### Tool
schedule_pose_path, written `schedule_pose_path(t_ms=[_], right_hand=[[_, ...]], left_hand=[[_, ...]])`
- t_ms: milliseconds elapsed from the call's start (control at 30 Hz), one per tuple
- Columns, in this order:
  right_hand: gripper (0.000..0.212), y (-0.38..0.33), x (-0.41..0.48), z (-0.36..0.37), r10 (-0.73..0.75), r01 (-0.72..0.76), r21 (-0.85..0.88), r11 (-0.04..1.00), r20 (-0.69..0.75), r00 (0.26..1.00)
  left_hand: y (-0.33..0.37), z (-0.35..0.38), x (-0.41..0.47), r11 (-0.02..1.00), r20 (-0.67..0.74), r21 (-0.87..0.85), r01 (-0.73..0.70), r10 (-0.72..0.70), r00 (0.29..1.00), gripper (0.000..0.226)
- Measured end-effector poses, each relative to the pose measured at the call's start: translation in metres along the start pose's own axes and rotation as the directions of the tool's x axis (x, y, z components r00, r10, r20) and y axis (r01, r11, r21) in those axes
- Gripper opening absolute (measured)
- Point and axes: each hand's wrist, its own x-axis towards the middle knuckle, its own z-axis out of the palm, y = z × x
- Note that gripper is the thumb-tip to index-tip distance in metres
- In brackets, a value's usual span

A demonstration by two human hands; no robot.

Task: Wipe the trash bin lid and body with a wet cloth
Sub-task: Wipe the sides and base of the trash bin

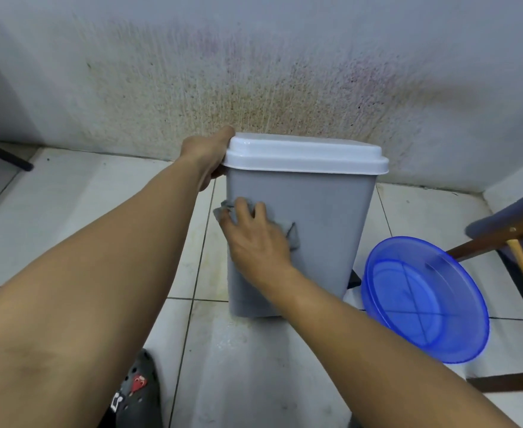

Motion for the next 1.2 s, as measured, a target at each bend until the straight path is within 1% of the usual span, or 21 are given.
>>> schedule_pose_path(t_ms=[67, 167, 367, 467, 533, 700, 767, 800, 833, 900, 933, 967, 1000, 1033, 1067, 1100, 1133, 1167, 1200], right_hand=[[0.054, -0.007, -0.018, 0.018, -0.011, 0.010, 0.022, 1.000, 0.042, 0.999], [0.046, -0.020, -0.048, 0.046, -0.021, 0.019, 0.027, 0.999, 0.089, 0.996], [0.036, -0.029, -0.102, 0.081, -0.189, 0.190, 0.018, 0.982, 0.207, 0.960], [0.035, -0.010, -0.125, 0.092, -0.261, 0.252, 0.076, 0.965, 0.157, 0.953], [0.029, 0.010, -0.140, 0.098, -0.275, 0.266, 0.078, 0.961, 0.154, 0.949], [0.029, 0.064, -0.173, 0.102, -0.268, 0.256, 0.079, 0.963, 0.267, 0.926], [0.020, 0.081, -0.180, 0.100, -0.217, 0.207, 0.063, 0.976, 0.291, 0.932], [0.020, 0.088, -0.183, 0.099, -0.166, 0.153, 0.066, 0.986, 0.294, 0.941], [0.024, 0.094, -0.187, 0.099, -0.088, 0.063, 0.089, 0.994, 0.303, 0.949], [0.036, 0.103, -0.198, 0.099, 0.114, -0.166, 0.134, 0.977, 0.329, 0.937], [0.042, 0.106, -0.202, 0.100, 0.216, -0.280, 0.165, 0.946, 0.324, 0.921], [0.046, 0.106, -0.204, 0.100, 0.327, -0.407, 0.210, 0.889, 0.332, 0.885], [0.047, 0.103, -0.206, 0.100, 0.437, -0.526, 0.299, 0.796, 0.317, 0.842], [0.045, 0.102, -0.206, 0.103, 0.530, -0.610, 0.357, 0.708, 0.303, 0.792], [0.039, 0.099, -0.200, 0.103, 0.653, -0.698, 0.463, 0.546, 0.287, 0.701], [0.033, 0.099, -0.191, 0.097, 0.729, -0.752, 0.513, 0.414, 0.308, 0.611], [0.029, 0.099, -0.182, 0.091, 0.814, -0.796, 0.538, 0.276, 0.311, 0.492], [0.031, 0.100, -0.171, 0.087, 0.845, -0.803, 0.550, 0.229, 0.298, 0.445], [0.033, 0.099, -0.161, 0.079, 0.862, -0.764, 0.635, 0.114, 0.320, 0.394]], left_hand=[[0.000, 0.000, 0.001, 1.000, 0.005, 0.009, 0.006, -0.006, 1.000, 0.038], [0.001, 0.000, 0.002, 1.000, 0.002, 0.022, 0.014, -0.014, 1.000, 0.039], [0.001, 0.000, 0.003, 0.999, 0.013, 0.041, 0.013, -0.014, 1.000, 0.038], [0.001, 0.000, 0.005, 0.998, 0.007, 0.061, 0.019, -0.020, 1.000, 0.039], [0.001, 0.000, 0.007, 0.998, 0.004, 0.057, 0.022, -0.022, 1.000, 0.043], [-0.001, 0.001, 0.009, 0.999, -0.006, 0.034, 0.028, -0.027, 1.000, 0.047], [-0.001, 0.000, 0.010, 0.999, -0.015, 0.038, 0.024, -0.024, 1.000, 0.044], [0.000, 0.000, 0.010, 0.999, -0.020, 0.043, 0.024, -0.023, 1.000, 0.042], [0.000, -0.001, 0.010, 0.999, -0.026, 0.047, 0.026, -0.025, 0.999, 0.041], [-0.001, -0.001, 0.010, 0.999, -0.033, 0.046, 0.027, -0.025, 0.999, 0.041], [-0.001, -0.001, 0.010, 0.999, -0.036, 0.041, 0.025, -0.024, 0.999, 0.042], [-0.002, -0.002, 0.010, 0.999, -0.038, 0.037, 0.023, -0.021, 0.999, 0.044], [-0.003, -0.002, 0.009, 0.999, -0.038, 0.033, 0.020, -0.019, 0.999, 0.045], [-0.003, -0.002, 0.008, 0.999, -0.035, 0.028, 0.017, -0.016, 0.999, 0.046], [-0.005, -0.003, 0.007, 1.000, -0.034, 0.026, 0.012, -0.011, 0.999, 0.045], [-0.006, -0.003, 0.005, 1.000, -0.032, 0.024, 0.006, -0.005, 0.999, 0.045], [-0.007, -0.004, 0.002, 1.000, -0.028, 0.020, -0.001, 0.001, 1.000, 0.046], [-0.009, -0.006, 0.000, 1.000, -0.022, 0.010, -0.008, 0.009, 1.000, 0.047], [-0.010, -0.008, -0.002, 1.000, -0.015, 0.001, -0.015, 0.015, 1.000, 0.049]])
